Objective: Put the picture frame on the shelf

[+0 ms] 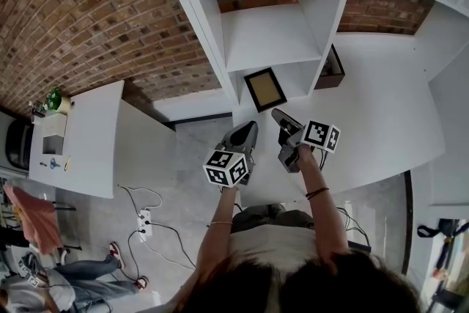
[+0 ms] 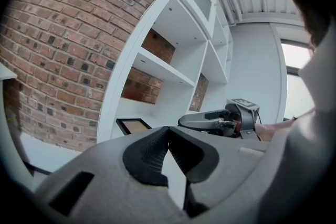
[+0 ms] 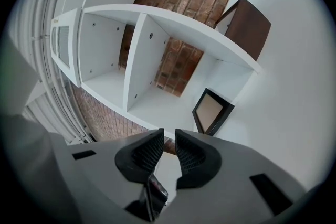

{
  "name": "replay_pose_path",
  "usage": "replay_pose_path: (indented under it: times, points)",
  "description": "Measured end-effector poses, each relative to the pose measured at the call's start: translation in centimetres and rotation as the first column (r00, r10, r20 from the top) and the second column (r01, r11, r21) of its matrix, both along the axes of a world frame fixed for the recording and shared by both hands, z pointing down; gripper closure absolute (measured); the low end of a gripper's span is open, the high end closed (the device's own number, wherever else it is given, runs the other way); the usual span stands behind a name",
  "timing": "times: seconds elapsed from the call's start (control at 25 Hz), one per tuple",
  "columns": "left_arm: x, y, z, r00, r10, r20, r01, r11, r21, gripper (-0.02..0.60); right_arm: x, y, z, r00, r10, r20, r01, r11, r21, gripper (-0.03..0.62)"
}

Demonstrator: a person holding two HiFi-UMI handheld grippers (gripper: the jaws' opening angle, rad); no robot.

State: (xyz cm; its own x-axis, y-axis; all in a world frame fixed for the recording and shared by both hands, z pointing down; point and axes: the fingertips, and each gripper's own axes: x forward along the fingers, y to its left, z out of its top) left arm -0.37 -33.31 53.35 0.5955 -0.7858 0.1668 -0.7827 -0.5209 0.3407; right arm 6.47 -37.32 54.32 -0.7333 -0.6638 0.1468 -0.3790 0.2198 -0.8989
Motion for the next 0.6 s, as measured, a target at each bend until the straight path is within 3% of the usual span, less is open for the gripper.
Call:
replay_pose_path:
  times: [0.32,0.6]
  points:
    - [1.2,1.4,-0.1,1.0,0.01,-0.003,-0.01,1.0,0.015,0.571,0.3,2.0,-1.2,0.992,-0.046,0.121,0.044,0.999,0.019,0.554]
    - [1.9,2.0,-0.6,1.0,0.008,-0.003,-0.008,0.999,0.036,0.571,1.2,2.8,-1.8,0.985,-0.046,0.166,0.042,0.999,0.026,0.572]
